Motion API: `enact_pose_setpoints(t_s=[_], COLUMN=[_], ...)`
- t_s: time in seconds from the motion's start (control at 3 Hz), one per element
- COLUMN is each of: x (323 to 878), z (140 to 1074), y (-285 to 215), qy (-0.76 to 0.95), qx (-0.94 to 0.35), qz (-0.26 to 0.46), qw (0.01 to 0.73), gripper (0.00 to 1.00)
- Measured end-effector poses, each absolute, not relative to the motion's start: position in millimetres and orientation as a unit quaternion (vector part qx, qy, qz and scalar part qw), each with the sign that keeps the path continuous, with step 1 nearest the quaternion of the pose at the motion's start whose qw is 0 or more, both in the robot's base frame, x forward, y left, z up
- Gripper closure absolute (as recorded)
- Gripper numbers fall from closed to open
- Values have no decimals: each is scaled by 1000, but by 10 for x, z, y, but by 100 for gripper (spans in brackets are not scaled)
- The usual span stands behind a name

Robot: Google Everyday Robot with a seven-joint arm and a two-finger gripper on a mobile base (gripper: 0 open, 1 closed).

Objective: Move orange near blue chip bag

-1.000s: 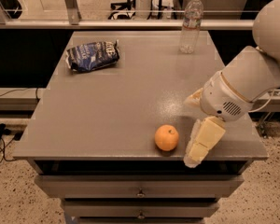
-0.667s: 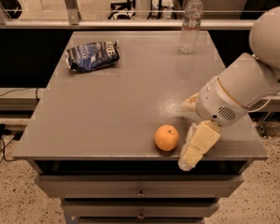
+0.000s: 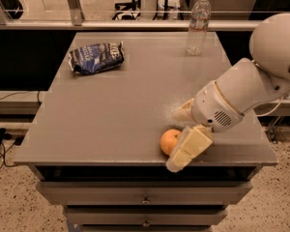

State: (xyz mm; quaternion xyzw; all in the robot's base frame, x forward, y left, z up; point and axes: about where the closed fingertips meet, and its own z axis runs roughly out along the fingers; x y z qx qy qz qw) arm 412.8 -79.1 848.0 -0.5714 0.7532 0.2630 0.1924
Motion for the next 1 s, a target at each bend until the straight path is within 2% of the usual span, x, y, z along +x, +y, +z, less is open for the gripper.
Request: enact_pose_setpoints(t_s=[0.33, 1.0], x=[4062, 4264], z=[8393, 8463], y=[-752, -796], qy=[755, 759], qx=[-563, -548], qz=[280, 282], qw=[190, 210], gripper=[48, 95])
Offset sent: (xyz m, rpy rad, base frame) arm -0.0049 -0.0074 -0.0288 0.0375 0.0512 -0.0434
